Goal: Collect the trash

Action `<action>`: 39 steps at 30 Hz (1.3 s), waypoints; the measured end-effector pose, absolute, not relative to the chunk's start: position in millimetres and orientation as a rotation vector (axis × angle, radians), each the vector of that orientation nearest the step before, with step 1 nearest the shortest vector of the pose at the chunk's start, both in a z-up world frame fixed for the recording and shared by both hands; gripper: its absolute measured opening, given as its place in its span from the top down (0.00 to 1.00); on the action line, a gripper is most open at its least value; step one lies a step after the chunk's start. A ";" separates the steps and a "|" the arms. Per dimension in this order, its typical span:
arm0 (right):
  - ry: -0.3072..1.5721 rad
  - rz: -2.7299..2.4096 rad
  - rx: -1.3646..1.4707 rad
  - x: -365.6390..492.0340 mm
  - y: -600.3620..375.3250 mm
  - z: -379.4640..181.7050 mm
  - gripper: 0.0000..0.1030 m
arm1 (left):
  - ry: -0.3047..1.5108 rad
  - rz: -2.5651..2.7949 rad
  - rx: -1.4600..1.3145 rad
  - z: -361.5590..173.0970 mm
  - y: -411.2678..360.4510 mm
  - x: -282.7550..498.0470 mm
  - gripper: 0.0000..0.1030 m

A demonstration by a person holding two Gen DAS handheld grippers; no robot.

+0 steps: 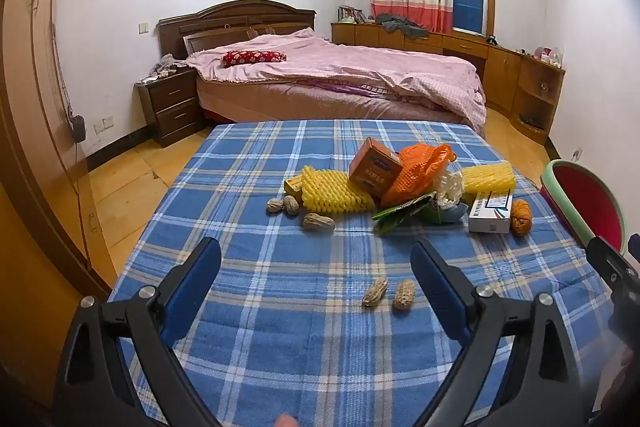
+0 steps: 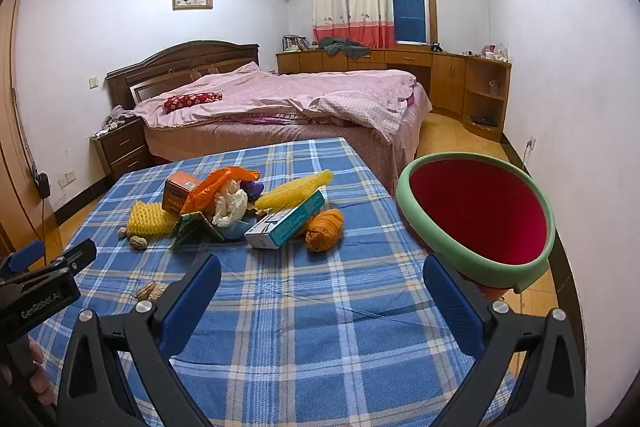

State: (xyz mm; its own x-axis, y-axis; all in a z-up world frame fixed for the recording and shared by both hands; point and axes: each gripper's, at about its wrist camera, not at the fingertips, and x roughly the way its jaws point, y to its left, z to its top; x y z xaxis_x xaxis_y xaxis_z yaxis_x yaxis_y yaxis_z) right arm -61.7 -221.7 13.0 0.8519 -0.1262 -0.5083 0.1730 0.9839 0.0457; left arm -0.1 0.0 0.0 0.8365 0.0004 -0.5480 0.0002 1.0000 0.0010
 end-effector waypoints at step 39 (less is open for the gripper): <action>0.529 -0.157 0.093 -61.9 -220.7 13.3 0.00 | 0.593 0.003 -0.009 1.2 1.7 -0.8 0.07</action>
State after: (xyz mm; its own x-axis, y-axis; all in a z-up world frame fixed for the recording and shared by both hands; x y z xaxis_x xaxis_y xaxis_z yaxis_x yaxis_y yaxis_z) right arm -61.9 -220.7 13.3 0.8519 -0.1250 -0.5086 0.1728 0.9838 0.0477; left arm -0.8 1.7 1.2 0.8293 0.0004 -0.5588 -0.0056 1.0000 -0.0076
